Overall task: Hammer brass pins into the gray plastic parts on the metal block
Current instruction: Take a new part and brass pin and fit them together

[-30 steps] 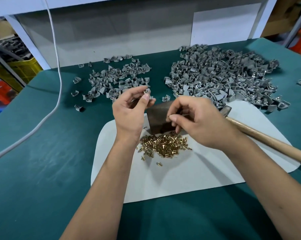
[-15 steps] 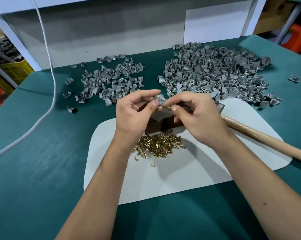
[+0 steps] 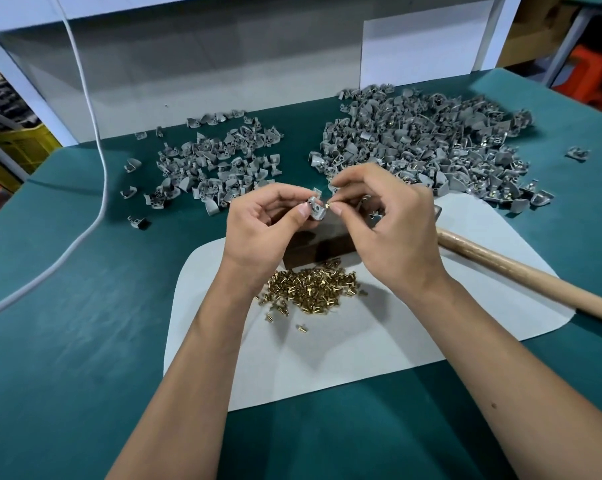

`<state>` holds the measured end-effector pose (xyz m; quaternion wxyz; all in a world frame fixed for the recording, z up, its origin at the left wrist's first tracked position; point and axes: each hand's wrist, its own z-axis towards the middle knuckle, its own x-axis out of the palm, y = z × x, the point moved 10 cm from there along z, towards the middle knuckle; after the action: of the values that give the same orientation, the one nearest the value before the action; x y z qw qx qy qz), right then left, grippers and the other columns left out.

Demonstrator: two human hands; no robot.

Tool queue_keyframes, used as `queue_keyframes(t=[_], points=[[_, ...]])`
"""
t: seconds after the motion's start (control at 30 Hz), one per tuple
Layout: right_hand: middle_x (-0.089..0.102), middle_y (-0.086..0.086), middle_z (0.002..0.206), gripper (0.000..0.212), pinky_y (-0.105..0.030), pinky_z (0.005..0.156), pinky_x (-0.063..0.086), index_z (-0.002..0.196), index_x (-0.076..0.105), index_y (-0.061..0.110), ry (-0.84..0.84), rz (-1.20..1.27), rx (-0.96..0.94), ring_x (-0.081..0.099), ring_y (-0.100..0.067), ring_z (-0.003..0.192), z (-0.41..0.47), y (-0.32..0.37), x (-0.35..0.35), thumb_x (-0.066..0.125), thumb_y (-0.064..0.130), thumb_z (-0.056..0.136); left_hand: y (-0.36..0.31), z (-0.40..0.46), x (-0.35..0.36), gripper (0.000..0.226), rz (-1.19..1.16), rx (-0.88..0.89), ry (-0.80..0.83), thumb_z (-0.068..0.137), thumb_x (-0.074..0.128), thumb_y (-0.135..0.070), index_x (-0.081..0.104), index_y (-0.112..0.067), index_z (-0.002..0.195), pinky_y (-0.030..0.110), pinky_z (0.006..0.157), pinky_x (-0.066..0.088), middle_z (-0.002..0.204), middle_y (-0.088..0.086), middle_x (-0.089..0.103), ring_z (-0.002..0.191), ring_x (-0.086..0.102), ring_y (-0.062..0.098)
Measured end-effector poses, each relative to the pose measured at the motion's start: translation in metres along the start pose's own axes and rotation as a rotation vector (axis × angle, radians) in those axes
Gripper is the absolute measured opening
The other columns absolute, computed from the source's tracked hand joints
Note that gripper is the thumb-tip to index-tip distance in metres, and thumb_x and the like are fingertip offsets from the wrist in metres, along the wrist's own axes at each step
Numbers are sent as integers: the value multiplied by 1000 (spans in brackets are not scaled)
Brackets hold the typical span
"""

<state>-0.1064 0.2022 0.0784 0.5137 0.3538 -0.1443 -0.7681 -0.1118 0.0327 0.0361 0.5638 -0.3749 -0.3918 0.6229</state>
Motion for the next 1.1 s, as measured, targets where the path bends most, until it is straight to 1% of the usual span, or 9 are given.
queue_keyframes(t=[0.13, 0.2, 0.43, 0.57, 0.63, 0.7, 0.83, 1.0, 1.1], points=[[75, 8, 89, 25, -24, 82, 58, 107, 72, 13, -5, 19, -2, 72, -1, 91, -1, 1, 1, 79, 7, 84, 2, -1, 5, 23, -41, -19, 4, 94, 64, 9, 73, -6, 107, 34, 78, 63, 91, 7, 76, 86, 74, 19], [75, 9, 89, 24, -24, 83, 58, 106, 72, 13, -15, 26, 2, 72, 0, 91, -2, 0, 1, 80, 8, 84, 5, -1, 6, 21, -80, -42, 1, 94, 64, 8, 74, -7, 106, 33, 78, 63, 90, 2, 77, 85, 74, 16], [74, 9, 87, 21, -29, 77, 61, 106, 71, 14, -22, 77, 30, 72, -4, 87, -3, -4, 3, 78, 10, 86, 11, -1, 5, 18, -203, -115, -37, 88, 73, -4, 77, -9, 105, 28, 79, 62, 95, 9, 78, 90, 74, 20], [70, 7, 84, 15, -32, 73, 59, 98, 68, 11, -13, 116, 28, 70, -8, 83, -2, -2, 5, 76, 5, 86, 14, -1, 7, 18, -275, -156, -19, 82, 76, -9, 78, -4, 100, 26, 77, 61, 93, 12, 78, 88, 75, 21], [67, 6, 82, 13, -30, 71, 57, 93, 66, 10, 10, 107, 15, 68, -9, 80, -3, 0, 7, 74, 2, 86, 16, -1, 7, 18, -294, -176, -17, 80, 76, -8, 78, -3, 97, 26, 75, 61, 89, 12, 77, 85, 75, 20], [64, 5, 79, 15, -24, 67, 54, 89, 62, 9, 24, 95, 12, 64, -9, 74, -3, 1, 7, 73, 1, 85, 16, -2, 8, 16, -301, -186, -19, 78, 77, -7, 79, -4, 93, 26, 74, 62, 84, 9, 77, 81, 75, 18], [61, 1, 76, 20, -12, 64, 41, 84, 57, 8, 24, 25, -19, 55, -3, 68, -5, 5, 6, 73, -4, 82, 14, -3, 8, 15, -309, -187, -32, 74, 78, -6, 80, -7, 88, 27, 72, 62, 80, 9, 76, 77, 75, 19], [60, 3, 76, 26, -11, 64, 37, 81, 56, 11, 64, -9, -15, 51, 2, 70, -4, 4, 10, 71, -10, 78, 12, -5, 9, 14, -297, -179, -37, 74, 78, -4, 80, -6, 87, 27, 71, 62, 80, 12, 77, 74, 75, 20], [60, 2, 77, 27, -12, 64, 39, 83, 55, 12, 73, -13, -28, 53, 0, 70, -5, 4, 10, 71, -9, 78, 14, -7, 10, 13, -287, -196, -24, 74, 78, -4, 80, -5, 88, 27, 72, 62, 80, 12, 77, 75, 75, 19]])
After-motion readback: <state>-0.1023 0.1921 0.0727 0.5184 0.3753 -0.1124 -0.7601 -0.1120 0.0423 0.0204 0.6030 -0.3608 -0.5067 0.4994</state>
